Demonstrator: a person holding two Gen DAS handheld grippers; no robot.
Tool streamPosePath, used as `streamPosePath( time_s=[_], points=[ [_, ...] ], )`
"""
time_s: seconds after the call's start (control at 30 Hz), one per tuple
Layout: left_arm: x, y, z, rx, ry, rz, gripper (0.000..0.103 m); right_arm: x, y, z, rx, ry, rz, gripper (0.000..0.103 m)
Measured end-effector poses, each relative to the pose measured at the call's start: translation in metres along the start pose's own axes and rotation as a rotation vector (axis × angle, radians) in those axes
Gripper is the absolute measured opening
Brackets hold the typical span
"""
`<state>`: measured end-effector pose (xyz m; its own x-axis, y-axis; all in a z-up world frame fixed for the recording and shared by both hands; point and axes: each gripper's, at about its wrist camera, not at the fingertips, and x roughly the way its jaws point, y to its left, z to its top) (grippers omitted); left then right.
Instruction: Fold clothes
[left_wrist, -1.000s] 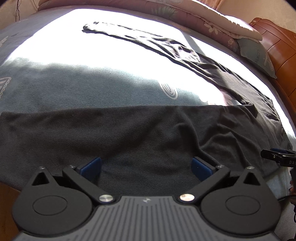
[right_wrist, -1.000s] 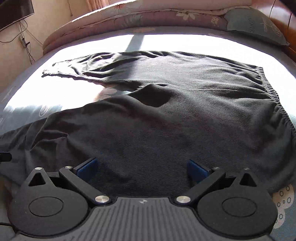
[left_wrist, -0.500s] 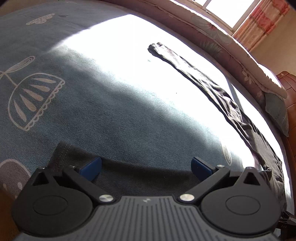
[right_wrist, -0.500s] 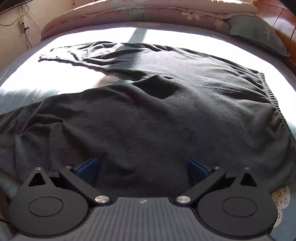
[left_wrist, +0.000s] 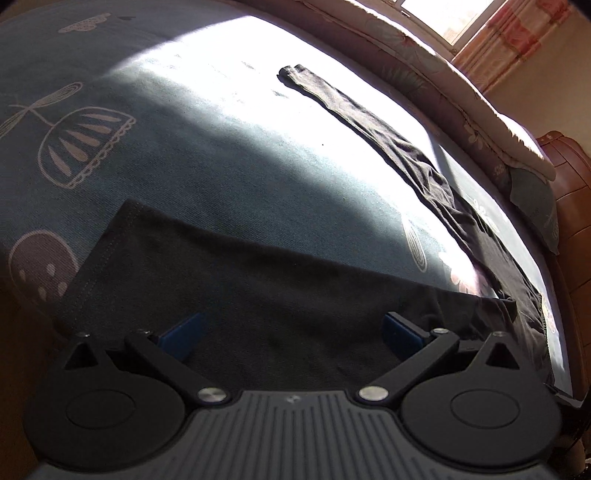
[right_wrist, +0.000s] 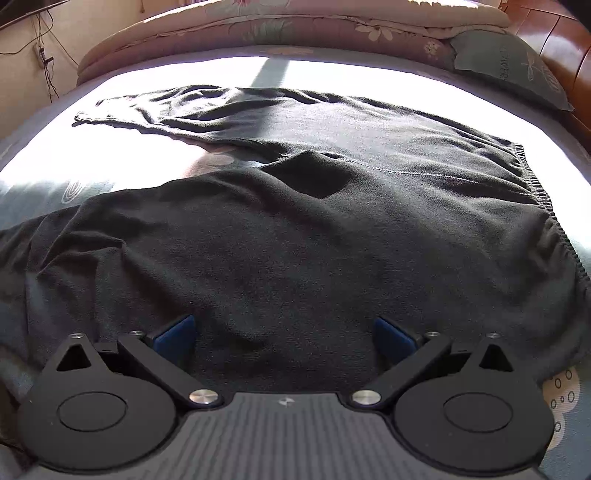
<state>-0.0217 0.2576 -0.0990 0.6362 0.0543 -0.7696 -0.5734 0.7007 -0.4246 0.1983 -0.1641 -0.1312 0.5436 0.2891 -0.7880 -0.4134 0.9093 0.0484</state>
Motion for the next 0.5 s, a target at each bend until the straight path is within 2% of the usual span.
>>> streamPosePath(
  time_s=[0.17, 0.3, 0.5],
  points=[
    [-0.019, 0.014, 0.003, -0.04, -0.051, 0.089, 0.102, -0.001, 0.0, -0.001, -0.001, -0.004, 0.002, 0.103],
    [-0.027, 0.001, 0.003, -0.023, -0.072, -0.008, 0.102, -0.001, 0.001, -0.002, 0.001, -0.01, -0.001, 0.103],
    [-0.002, -0.038, -0.011, 0.058, -0.03, -0.068, 0.102, -0.001, 0.001, -0.002, 0.003, -0.015, -0.003, 0.103]
  ],
)
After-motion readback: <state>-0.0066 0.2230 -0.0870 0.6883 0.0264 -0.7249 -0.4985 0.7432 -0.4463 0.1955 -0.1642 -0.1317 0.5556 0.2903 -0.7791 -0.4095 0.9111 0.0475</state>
